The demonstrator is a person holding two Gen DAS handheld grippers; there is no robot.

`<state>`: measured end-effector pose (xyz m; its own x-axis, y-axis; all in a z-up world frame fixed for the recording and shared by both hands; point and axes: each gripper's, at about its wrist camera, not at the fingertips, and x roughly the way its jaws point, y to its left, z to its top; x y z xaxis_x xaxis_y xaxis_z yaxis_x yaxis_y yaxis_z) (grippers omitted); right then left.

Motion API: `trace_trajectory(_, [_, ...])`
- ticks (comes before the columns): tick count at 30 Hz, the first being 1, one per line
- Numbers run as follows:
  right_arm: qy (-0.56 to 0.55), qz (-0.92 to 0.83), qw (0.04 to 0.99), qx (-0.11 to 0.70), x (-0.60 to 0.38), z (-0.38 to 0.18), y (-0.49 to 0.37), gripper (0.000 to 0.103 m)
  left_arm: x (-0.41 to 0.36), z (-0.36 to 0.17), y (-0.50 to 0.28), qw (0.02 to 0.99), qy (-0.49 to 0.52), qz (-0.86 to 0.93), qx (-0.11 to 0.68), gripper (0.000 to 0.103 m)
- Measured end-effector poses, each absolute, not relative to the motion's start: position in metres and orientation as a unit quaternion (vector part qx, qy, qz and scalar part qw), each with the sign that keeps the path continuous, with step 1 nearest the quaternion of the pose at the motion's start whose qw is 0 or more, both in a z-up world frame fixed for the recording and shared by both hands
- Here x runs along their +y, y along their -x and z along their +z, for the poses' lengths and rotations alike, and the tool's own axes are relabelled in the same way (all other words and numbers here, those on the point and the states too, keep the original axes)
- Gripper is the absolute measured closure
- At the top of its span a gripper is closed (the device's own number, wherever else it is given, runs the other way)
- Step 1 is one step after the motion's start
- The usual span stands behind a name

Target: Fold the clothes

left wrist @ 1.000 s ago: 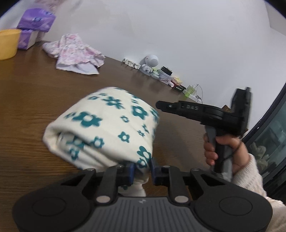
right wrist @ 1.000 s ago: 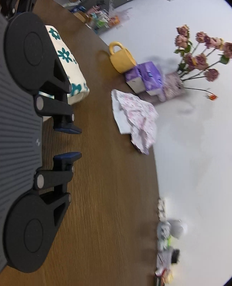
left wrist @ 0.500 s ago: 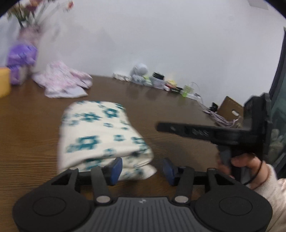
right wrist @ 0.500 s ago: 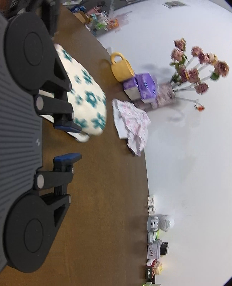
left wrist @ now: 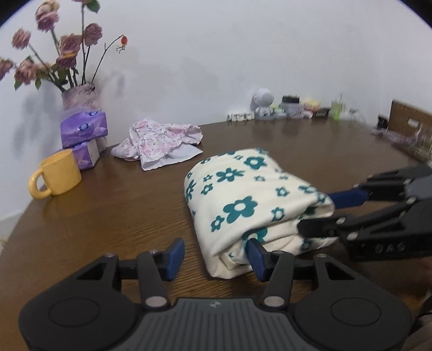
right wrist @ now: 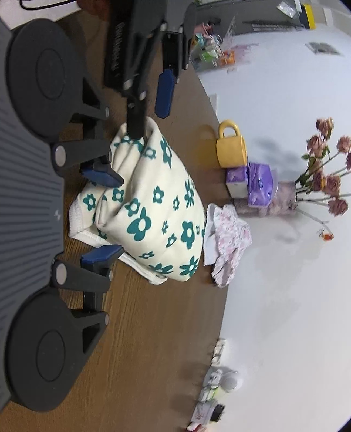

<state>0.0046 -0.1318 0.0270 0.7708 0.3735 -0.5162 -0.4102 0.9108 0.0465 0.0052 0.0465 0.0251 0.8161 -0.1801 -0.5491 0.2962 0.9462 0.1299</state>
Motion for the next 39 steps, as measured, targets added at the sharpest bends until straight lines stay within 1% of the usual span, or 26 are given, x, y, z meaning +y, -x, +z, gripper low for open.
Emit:
trace_trajectory(1, [0.030, 0.206, 0.941, 0.267, -0.132, 0.027, -0.005, 0.064, 0.044, 0.024, -0.006, 0.947, -0.110, -0.128, 0.274, 0.068])
trace_trajectory(3, [0.022, 0.201, 0.943, 0.265, -0.132, 0.027, -0.004, 0.075, 0.041, 0.023, -0.006, 0.947, -0.113, -0.132, 0.272, 0.079])
trace_trajectory(4, [0.019, 0.198, 0.944, 0.263, -0.133, 0.027, -0.004, 0.079, 0.040, 0.022, -0.006, 0.947, -0.111, -0.131, 0.271, 0.082])
trace_trajectory(6, [0.013, 0.191, 0.945, 0.263, -0.135, 0.027, -0.004, 0.092, 0.044, 0.022, -0.005, 0.949, -0.090, -0.131, 0.273, 0.085])
trace_trajectory(8, [-0.003, 0.187, 0.945, 0.269, -0.140, 0.026, -0.005, 0.094, 0.052, 0.021, -0.006, 0.950, -0.055, -0.131, 0.279, 0.088])
trace_trajectory(10, [-0.024, 0.186, 0.943, 0.275, -0.146, 0.023, -0.005, 0.096, 0.058, 0.021, -0.006, 0.950, -0.024, -0.129, 0.283, 0.089])
trace_trajectory(13, [-0.032, 0.183, 0.942, 0.279, -0.147, 0.020, -0.004, 0.096, 0.064, 0.020, -0.007, 0.950, 0.006, -0.126, 0.284, 0.090])
trace_trajectory(14, [-0.034, 0.182, 0.942, 0.280, -0.148, 0.019, -0.003, 0.096, 0.066, 0.020, -0.007, 0.950, 0.012, -0.127, 0.284, 0.089])
trace_trajectory(15, [-0.036, 0.181, 0.942, 0.281, -0.148, 0.018, -0.002, 0.095, 0.067, 0.021, -0.006, 0.950, 0.015, -0.127, 0.285, 0.084])
trace_trajectory(16, [-0.037, 0.181, 0.942, 0.280, -0.148, 0.018, -0.001, 0.095, 0.069, 0.023, -0.005, 0.950, 0.019, -0.128, 0.285, 0.081])
trace_trajectory(20, [-0.027, 0.175, 0.947, 0.268, -0.149, 0.024, 0.006, 0.081, 0.069, 0.030, 0.006, 0.956, -0.001, -0.119, 0.269, 0.076])
trace_trajectory(26, [-0.029, 0.174, 0.947, 0.267, -0.143, 0.023, 0.001, 0.081, 0.067, 0.024, 0.004, 0.955, -0.011, -0.090, 0.283, 0.077])
trace_trajectory(29, [-0.030, 0.172, 0.949, 0.264, -0.139, 0.021, 0.000, 0.082, 0.067, 0.021, 0.001, 0.954, 0.000, -0.085, 0.286, 0.078])
trace_trajectory(31, [-0.030, 0.170, 0.948, 0.269, -0.139, 0.019, -0.001, 0.086, 0.067, 0.019, -0.001, 0.954, 0.007, -0.082, 0.289, 0.094])
trace_trajectory(32, [-0.030, 0.169, 0.947, 0.271, -0.138, 0.019, -0.001, 0.089, 0.067, 0.019, -0.002, 0.954, 0.016, -0.082, 0.290, 0.097])
trace_trajectory(33, [-0.031, 0.169, 0.947, 0.273, -0.138, 0.018, -0.001, 0.093, 0.068, 0.019, -0.002, 0.953, 0.026, -0.083, 0.290, 0.098])
trace_trajectory(35, [-0.046, 0.165, 0.946, 0.275, -0.143, 0.016, -0.001, 0.096, 0.070, 0.018, -0.001, 0.954, 0.039, -0.074, 0.287, 0.098])
trace_trajectory(39, [-0.073, 0.159, 0.942, 0.285, -0.150, 0.011, -0.002, 0.096, 0.076, 0.013, -0.001, 0.951, 0.064, -0.069, 0.294, 0.098])
